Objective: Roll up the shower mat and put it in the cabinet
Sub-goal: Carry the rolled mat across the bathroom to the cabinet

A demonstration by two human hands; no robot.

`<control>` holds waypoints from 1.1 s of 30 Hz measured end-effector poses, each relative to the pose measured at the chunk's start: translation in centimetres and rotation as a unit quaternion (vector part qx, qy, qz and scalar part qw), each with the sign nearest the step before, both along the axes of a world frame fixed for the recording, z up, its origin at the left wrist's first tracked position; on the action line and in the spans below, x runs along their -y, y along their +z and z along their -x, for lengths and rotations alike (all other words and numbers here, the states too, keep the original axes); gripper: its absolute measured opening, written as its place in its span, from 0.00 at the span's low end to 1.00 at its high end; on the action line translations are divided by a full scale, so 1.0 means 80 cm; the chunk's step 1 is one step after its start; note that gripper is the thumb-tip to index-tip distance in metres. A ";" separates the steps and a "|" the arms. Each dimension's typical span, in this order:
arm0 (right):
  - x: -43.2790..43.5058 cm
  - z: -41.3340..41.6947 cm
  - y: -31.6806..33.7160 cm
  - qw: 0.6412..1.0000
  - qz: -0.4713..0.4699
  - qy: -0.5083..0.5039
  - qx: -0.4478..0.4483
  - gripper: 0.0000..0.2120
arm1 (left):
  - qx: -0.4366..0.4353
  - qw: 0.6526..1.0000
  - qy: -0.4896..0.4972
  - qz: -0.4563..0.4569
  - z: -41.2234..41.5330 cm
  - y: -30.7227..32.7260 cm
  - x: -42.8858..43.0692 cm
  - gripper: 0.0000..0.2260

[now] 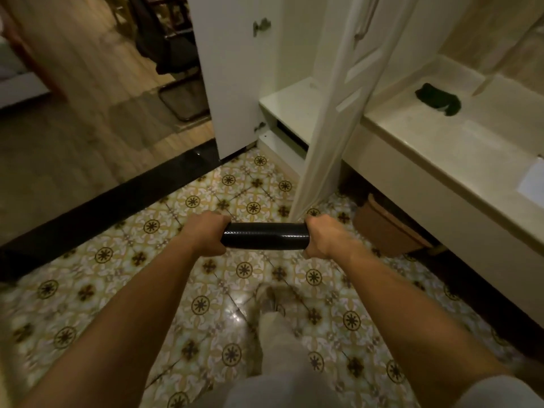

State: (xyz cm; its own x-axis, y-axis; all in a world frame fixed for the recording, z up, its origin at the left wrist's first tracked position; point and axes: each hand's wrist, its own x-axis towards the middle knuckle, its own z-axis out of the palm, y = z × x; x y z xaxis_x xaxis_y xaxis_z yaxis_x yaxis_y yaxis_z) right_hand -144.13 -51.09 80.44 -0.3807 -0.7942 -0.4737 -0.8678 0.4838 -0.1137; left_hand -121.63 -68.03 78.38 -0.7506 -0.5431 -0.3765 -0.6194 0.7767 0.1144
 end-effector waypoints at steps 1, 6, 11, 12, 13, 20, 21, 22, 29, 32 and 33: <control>0.026 0.012 -0.004 1.000 0.001 0.009 0.003 0.30 | -0.002 1.000 0.007 0.004 0.008 -0.002 0.023 0.19; 0.144 0.068 -0.008 0.999 0.011 0.038 0.021 0.28 | 0.002 0.999 0.049 -0.012 0.051 0.002 0.125 0.18; 0.258 0.123 -0.001 0.997 0.037 0.071 0.015 0.27 | 0.001 0.997 0.072 0.000 0.093 0.014 0.220 0.18; 0.278 0.132 0.000 0.996 0.042 0.074 0.009 0.28 | -0.003 0.997 0.071 0.004 0.100 0.017 0.239 0.18; 0.296 0.139 0.000 0.996 0.044 0.075 0.005 0.28 | -0.002 0.998 0.069 0.005 0.107 0.020 0.256 0.18; 0.416 0.191 -0.011 0.996 0.064 0.059 0.003 0.27 | -0.002 0.999 0.039 0.004 0.165 0.022 0.396 0.18; 0.433 0.199 -0.013 0.996 0.069 0.049 0.007 0.26 | -0.001 0.999 0.034 -0.004 0.177 0.020 0.421 0.18; 0.450 0.207 -0.016 0.997 0.074 0.034 0.013 0.26 | 0.001 1.000 0.028 -0.010 0.188 0.018 0.445 0.19; 0.563 0.263 -0.017 0.996 0.083 -0.029 0.015 0.26 | 0.016 0.998 -0.064 -0.001 0.281 0.029 0.597 0.20; 0.599 0.289 -0.011 0.994 0.078 -0.069 0.024 0.26 | 0.007 0.993 -0.116 0.006 0.325 0.045 0.656 0.19; 0.609 0.299 -0.008 0.993 0.081 -0.085 0.025 0.26 | 0.001 0.991 -0.133 0.009 0.342 0.050 0.674 0.19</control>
State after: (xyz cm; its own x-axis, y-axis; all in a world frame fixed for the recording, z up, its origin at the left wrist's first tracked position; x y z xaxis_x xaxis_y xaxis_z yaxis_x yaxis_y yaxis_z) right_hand -168.03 -99.84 79.77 -0.4960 -0.7873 -0.3664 -0.7661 0.5954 -0.2422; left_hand -149.01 -121.98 82.35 -0.8671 -0.3329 -0.3705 -0.3932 0.9141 0.0988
